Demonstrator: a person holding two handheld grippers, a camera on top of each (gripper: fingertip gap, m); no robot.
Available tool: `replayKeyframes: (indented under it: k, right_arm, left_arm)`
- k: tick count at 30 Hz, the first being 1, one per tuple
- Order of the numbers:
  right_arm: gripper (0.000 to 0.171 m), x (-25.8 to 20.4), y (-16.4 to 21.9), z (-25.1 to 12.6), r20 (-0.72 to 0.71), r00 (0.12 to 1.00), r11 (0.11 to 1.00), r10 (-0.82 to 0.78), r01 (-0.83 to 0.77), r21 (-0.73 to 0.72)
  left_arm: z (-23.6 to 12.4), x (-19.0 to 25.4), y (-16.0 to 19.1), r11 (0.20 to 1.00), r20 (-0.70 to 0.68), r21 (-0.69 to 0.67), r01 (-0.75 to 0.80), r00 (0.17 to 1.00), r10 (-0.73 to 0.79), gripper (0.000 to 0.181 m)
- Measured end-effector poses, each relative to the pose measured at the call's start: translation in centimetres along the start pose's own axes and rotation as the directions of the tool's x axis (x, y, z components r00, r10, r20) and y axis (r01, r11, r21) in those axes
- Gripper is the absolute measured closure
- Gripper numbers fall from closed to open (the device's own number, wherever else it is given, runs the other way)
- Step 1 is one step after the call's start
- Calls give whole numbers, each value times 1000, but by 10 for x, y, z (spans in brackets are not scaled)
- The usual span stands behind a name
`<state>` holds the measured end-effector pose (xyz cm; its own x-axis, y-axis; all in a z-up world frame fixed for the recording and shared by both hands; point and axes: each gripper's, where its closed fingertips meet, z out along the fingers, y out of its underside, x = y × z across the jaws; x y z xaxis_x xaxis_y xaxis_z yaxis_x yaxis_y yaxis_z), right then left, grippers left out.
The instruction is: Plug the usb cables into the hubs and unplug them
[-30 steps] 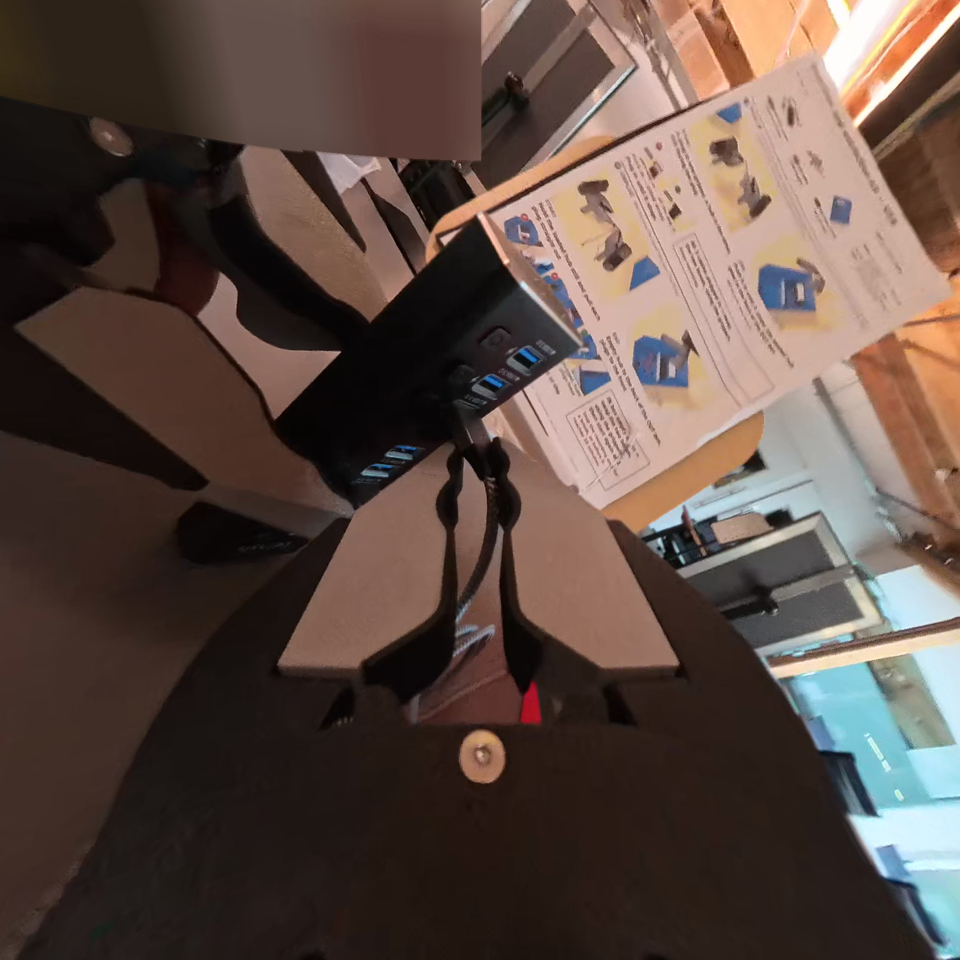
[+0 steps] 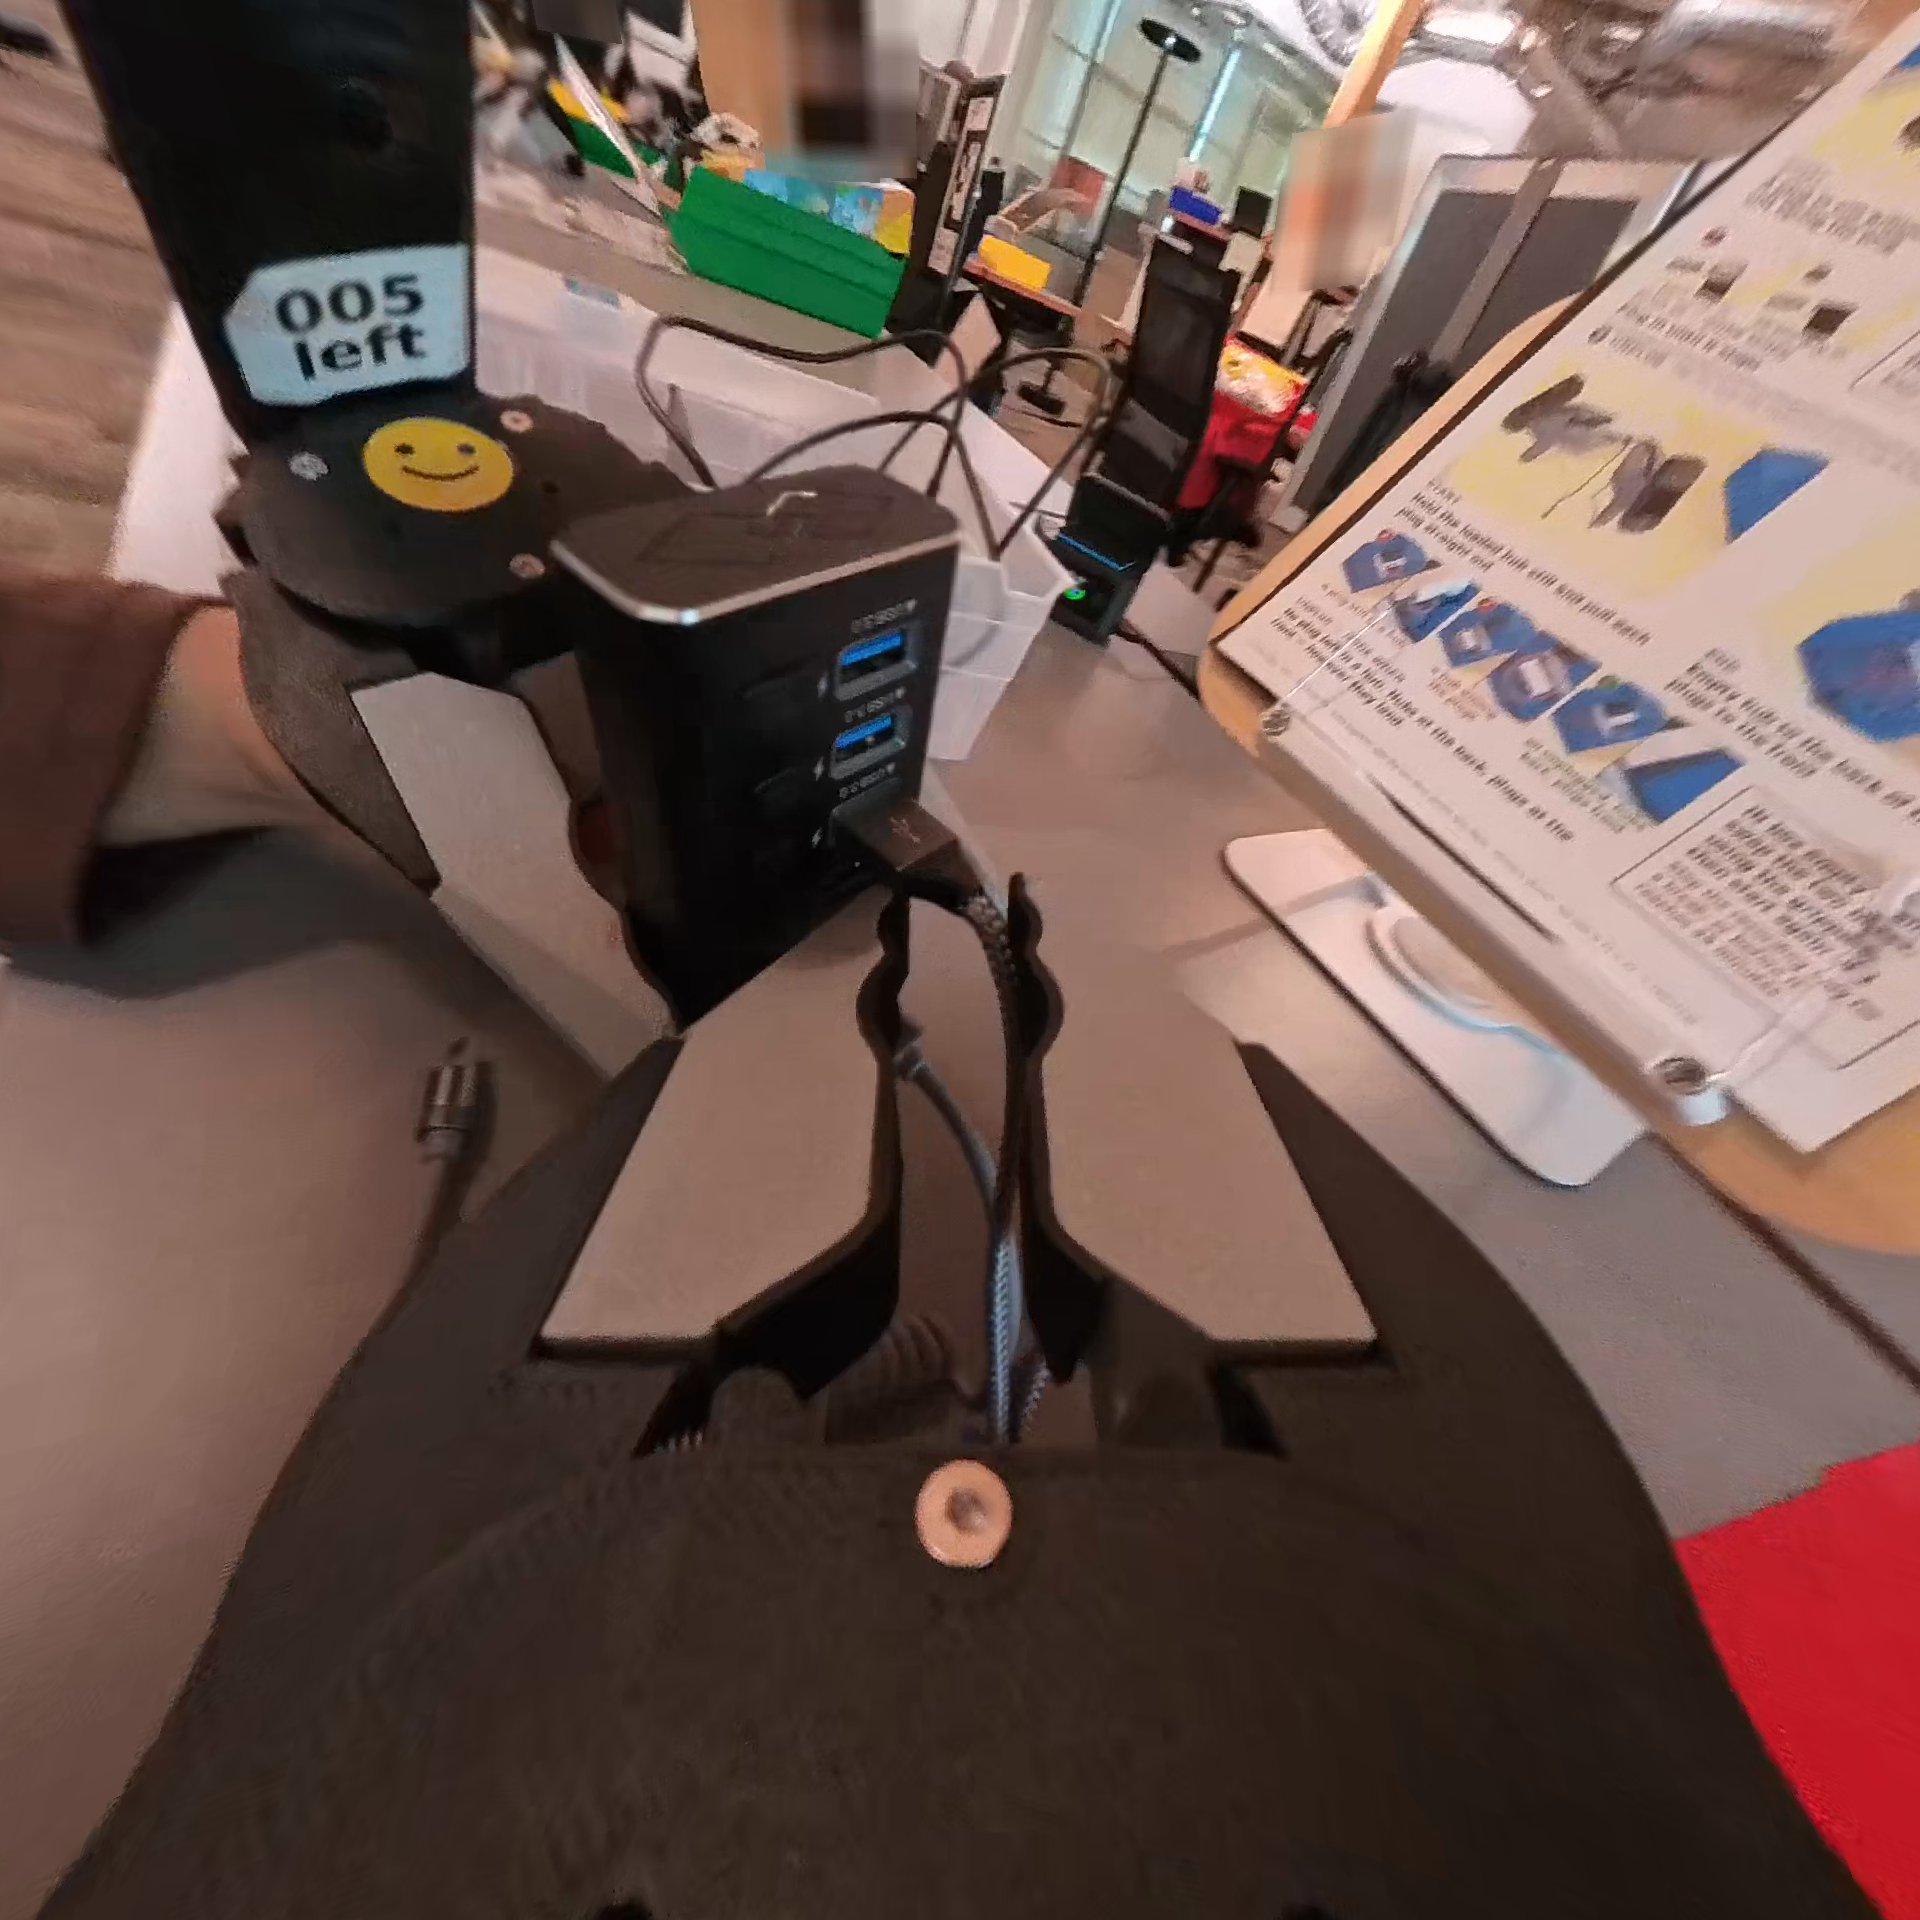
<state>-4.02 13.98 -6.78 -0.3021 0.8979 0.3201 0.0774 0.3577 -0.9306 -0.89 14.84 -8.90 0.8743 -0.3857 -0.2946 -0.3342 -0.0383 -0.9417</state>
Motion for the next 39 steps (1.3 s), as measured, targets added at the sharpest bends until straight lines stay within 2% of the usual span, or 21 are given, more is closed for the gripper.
replayKeyframes:
  k: [3,6,8,11,13,14,16,17,21,24,26,32,34,37,39]
  right_arm:
    - [150,4,-3,-3,61,986,987,155,-157,43]
    - [144,18,2,-8,118,924,926,364,-373,65]
    - [139,19,-2,-13,241,830,840,504,-535,88]
    - [138,11,-28,-27,514,616,663,597,-739,116]
    - [156,3,-31,-29,577,566,648,589,-757,82]
    - [156,1,-29,-27,568,572,660,592,-748,66]
    - [140,-5,-26,-23,552,587,683,593,-729,41]
    - [139,-9,-26,-22,561,583,689,588,-724,31]
    - [147,-10,-36,-22,616,517,631,594,-774,42]
    - [153,-7,-46,-22,648,478,574,593,-815,77]
    - [150,-9,-50,-23,665,467,560,583,-824,87]
    - [153,-22,-65,-34,707,502,610,499,-783,125]
    - [153,-27,-68,-36,672,591,677,446,-714,179]
    - [165,-33,-66,-31,529,772,800,351,-541,258]
    - [166,-34,-65,-29,465,829,838,309,-469,279]
  left_arm:
    - [-3,-7,-4,997,81,7,-72,994,71,116]
    - [-7,-22,-3,984,213,-42,-175,960,180,116]
    - [-8,-29,-1,953,291,-107,-284,908,303,116]
    - [-6,-29,-3,908,335,-154,-389,844,419,116]
    - [-9,-32,-7,900,373,-161,-405,819,435,116]
    - [-11,-35,-9,905,395,-152,-398,815,425,116]
    - [-18,-42,-15,919,435,-121,-374,812,388,116]
    - [-20,-44,-17,927,447,-104,-362,815,368,116]
    - [-22,-43,-25,929,483,-76,-363,801,352,117]
    - [-13,-31,-28,894,475,-103,-436,768,429,116]
    - [-11,-27,-32,865,486,-120,-486,731,479,116]
    - [-20,-22,-48,777,554,-117,-618,609,568,116]
    - [-20,-21,-50,789,552,-72,-610,634,541,116]
    - [-19,-23,-45,806,551,-57,-589,655,517,116]
    - [-19,-27,-41,811,558,-84,-579,647,520,116]
